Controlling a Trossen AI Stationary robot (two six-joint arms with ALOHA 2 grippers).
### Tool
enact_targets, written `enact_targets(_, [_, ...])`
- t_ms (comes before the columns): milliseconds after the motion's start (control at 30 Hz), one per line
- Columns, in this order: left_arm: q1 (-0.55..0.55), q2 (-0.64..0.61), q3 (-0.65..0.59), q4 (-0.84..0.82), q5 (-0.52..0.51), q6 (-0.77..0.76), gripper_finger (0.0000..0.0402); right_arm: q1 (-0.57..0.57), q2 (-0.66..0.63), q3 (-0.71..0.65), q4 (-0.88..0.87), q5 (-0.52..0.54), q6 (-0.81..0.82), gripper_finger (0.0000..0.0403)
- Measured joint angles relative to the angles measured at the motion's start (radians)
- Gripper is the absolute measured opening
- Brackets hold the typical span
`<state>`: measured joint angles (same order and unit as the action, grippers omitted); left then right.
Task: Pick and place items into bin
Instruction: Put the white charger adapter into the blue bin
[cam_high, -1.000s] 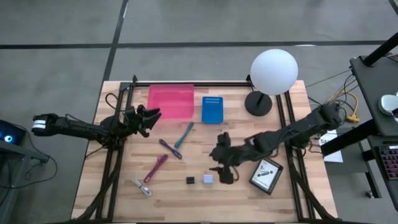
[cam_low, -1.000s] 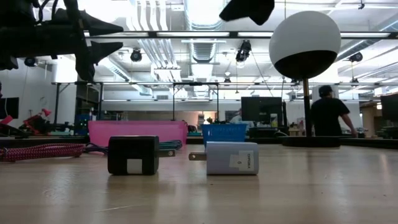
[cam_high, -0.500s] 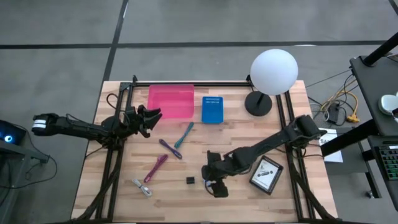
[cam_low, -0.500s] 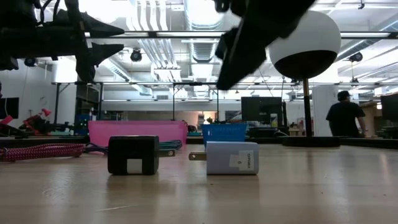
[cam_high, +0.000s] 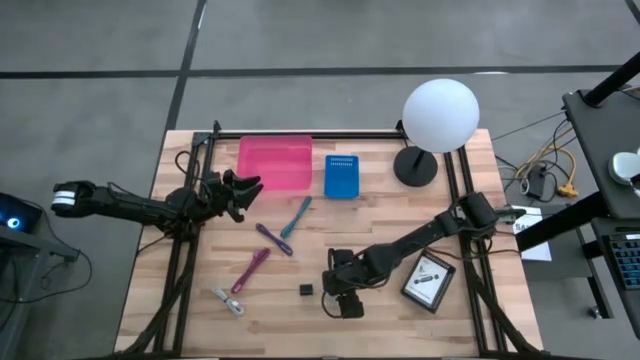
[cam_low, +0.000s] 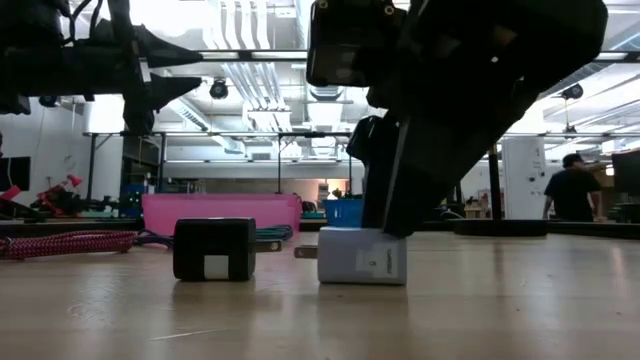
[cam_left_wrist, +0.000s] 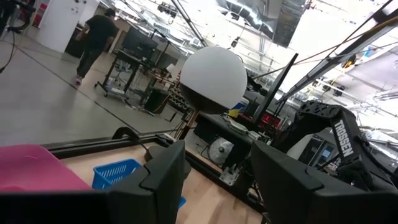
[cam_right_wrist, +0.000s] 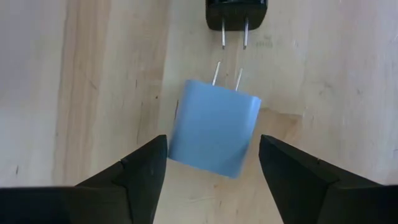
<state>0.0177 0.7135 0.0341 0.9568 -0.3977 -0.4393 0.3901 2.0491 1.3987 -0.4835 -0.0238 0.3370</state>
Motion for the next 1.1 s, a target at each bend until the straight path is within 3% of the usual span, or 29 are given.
enact_targets(1100, [0.000, -0.001, 0.000, 0.005, 0.000, 0.000, 0.0169, 0.000, 0.041, -0.018, 0.074, 0.027, 0.123, 0.0220])
